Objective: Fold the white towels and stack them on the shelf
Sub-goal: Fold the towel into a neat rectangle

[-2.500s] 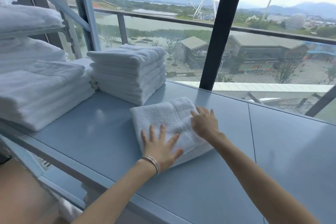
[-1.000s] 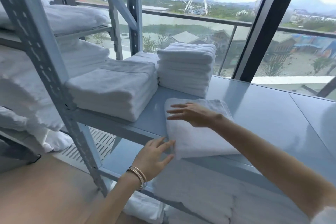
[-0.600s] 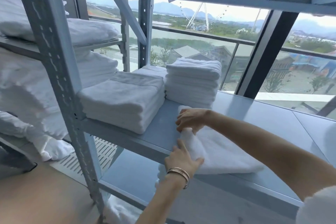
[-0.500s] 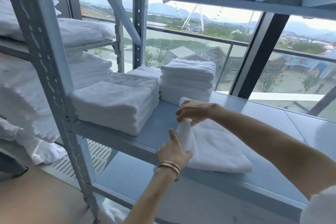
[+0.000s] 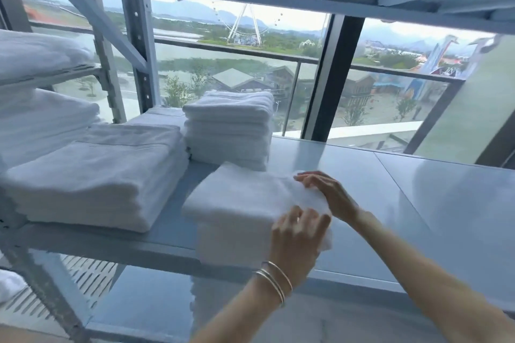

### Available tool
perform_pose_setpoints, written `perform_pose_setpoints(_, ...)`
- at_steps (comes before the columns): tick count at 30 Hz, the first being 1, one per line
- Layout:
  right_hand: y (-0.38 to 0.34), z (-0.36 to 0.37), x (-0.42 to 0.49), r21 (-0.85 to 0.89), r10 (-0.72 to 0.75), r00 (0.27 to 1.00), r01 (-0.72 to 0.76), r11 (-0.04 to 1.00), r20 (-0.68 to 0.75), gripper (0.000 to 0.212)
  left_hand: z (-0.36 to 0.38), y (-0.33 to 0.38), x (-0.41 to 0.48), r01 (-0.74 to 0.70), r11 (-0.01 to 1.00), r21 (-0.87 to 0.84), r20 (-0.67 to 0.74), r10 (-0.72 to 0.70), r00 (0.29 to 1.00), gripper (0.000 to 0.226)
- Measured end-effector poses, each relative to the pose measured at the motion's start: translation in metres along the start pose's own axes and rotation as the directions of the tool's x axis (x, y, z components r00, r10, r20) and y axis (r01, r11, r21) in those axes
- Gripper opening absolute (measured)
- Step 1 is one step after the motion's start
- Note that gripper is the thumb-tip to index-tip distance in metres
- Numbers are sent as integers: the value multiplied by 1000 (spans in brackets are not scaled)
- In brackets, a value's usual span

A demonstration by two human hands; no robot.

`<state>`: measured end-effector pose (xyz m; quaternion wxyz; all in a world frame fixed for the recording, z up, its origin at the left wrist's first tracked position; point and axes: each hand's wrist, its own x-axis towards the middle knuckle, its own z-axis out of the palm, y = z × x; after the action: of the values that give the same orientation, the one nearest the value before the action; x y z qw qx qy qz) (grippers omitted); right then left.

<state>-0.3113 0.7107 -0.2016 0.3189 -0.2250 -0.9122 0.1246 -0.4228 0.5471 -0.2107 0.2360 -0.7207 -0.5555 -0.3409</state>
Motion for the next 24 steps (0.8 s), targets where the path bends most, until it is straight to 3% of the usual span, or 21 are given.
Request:
perform_pose_setpoints(2, 24, 10, -33, -196, -67, 984, 100, 976, 167, 28, 23, 17, -29, 18, 997, -72, 188, -4, 982, 75)
perform_pose_setpoints(4, 44, 14, -59, -316, -36, 968, 116, 942, 248, 46, 32, 22, -49, -10, 994, -111, 309, 44, 950, 85)
perform_pose_setpoints(6, 55, 9, -74, -360, 86, 982, -20, 933, 167, 53, 32, 10, -56, -31, 992, -121, 352, 72, 933, 91)
perform_pose_setpoints(8, 51, 3, -74, -261, 260, 965, -241, 935, 41, 42, 27, -12, -58, 1, 997, -75, 408, 30, 912, 98)
perform_pose_setpoints(9, 44, 1, -69, -119, 399, 917, -398, 910, -18, 34, 24, -25, -62, 11, 1000, -15, 464, -3, 886, 103)
perform_pose_setpoints(10, 36, 1, -61, 78, 576, 816, -572, 817, -49, 27, 22, -38, -67, 5, 999, 44, 517, -27, 855, 108)
perform_pose_setpoints(12, 27, 4, -43, 424, 833, 539, -788, 447, 124, 29, 18, -55, -79, 4, 994, 109, 576, -67, 814, 117)
perform_pose_setpoints(13, 25, 6, -32, 439, 853, 469, -831, 341, 227, 39, 15, -58, -84, 13, 993, 116, 581, -78, 810, 121)
perform_pose_setpoints(14, 21, 9, -23, 392, 841, 450, -862, 321, 300, 51, 14, -60, -87, 18, 993, 116, 572, -82, 816, 121)
perform_pose_setpoints(16, 18, 15, -7, 314, 802, 515, -849, 426, 303, 73, 13, -63, -91, 21, 997, 78, 502, -58, 863, 112)
perform_pose_setpoints(17, 13, 16, 1, 349, 782, 572, -806, 479, 248, 75, 11, -66, -91, 10, 1000, 28, 451, -21, 892, 100)
perform_pose_setpoints(19, 2, 15, 12, 517, 705, 704, -636, 573, 86, 61, 4, -77, -86, -24, 997, -70, 311, 45, 949, 64)
perform_pose_setpoints(20, -1, 13, 15, 592, 658, 753, -526, 611, -11, 53, 0, -82, -79, -23, 995, -93, 279, 49, 959, 57)
perform_pose_setpoints(22, -1, 12, 20, 646, 621, 766, -392, 655, -165, 46, -3, -93, -66, -37, 993, -116, 284, 69, 956, 57)
perform_pose_setpoints(24, 4, 17, 19, 452, 659, 730, -532, 716, -183, 49, 4, -103, -60, -39, 990, -135, 374, 88, 923, 66)
